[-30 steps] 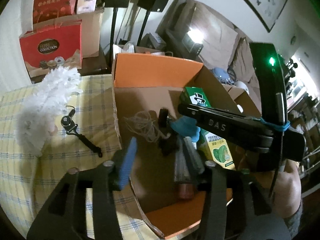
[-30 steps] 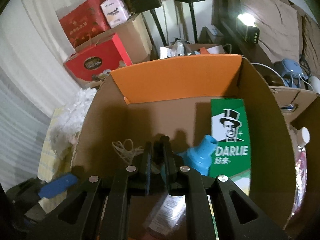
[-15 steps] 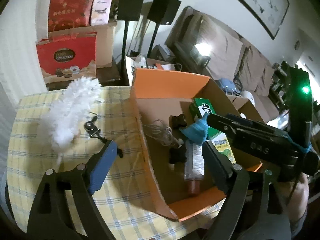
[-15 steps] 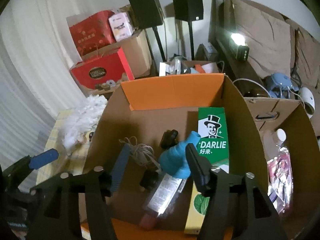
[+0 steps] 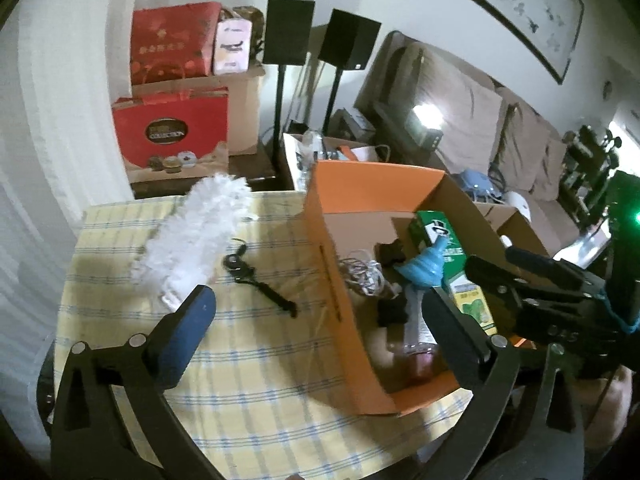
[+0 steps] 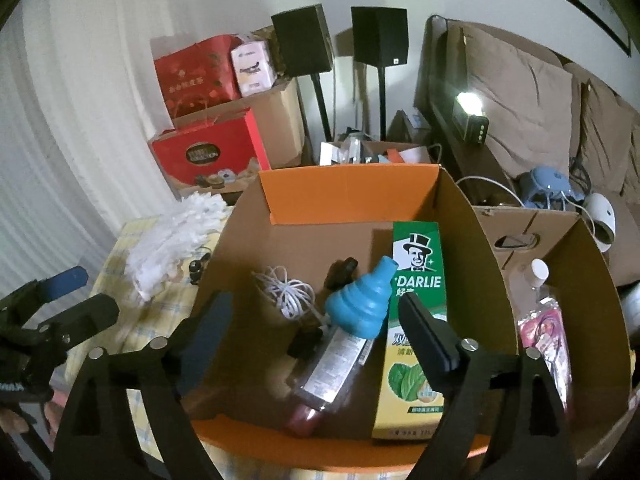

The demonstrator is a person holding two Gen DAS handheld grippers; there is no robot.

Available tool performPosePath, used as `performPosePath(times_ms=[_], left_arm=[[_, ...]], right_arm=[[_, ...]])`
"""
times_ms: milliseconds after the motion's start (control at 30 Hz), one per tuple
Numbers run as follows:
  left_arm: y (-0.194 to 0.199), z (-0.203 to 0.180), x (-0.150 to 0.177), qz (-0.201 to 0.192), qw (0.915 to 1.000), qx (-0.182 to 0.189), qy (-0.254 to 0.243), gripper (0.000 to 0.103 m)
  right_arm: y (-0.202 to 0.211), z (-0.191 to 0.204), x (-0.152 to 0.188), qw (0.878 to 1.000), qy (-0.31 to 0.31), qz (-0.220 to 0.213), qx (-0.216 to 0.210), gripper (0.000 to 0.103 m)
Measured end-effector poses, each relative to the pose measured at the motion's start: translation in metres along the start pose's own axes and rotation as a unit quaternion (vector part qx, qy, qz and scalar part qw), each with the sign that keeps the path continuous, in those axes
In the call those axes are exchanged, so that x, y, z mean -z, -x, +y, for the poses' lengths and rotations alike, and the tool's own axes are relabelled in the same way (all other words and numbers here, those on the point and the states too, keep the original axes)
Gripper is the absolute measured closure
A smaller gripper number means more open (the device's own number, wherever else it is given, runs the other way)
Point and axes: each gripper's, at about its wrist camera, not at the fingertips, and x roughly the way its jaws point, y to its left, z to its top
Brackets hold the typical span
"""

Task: Organize objects
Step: 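Withdraw both grippers from the orange box back over the table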

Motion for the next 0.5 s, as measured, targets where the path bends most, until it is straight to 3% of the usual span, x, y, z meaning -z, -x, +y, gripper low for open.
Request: performPosePath(times_ms=[200, 500], left_arm=[[0.015, 0.017, 0.004, -0.012, 0.9996, -0.024, -0.001, 0.000], [0.036, 0.036, 0.010, -0.029, 0.9986, -0.045, 0.000, 0.000]], right_arm=[[0.010, 0.014, 0.004, 1.000, 0.010, -0.007, -0.009, 0.002], [0.022, 0.041, 0.009, 1.000, 0.023, -0.013, -0.006, 0.000]])
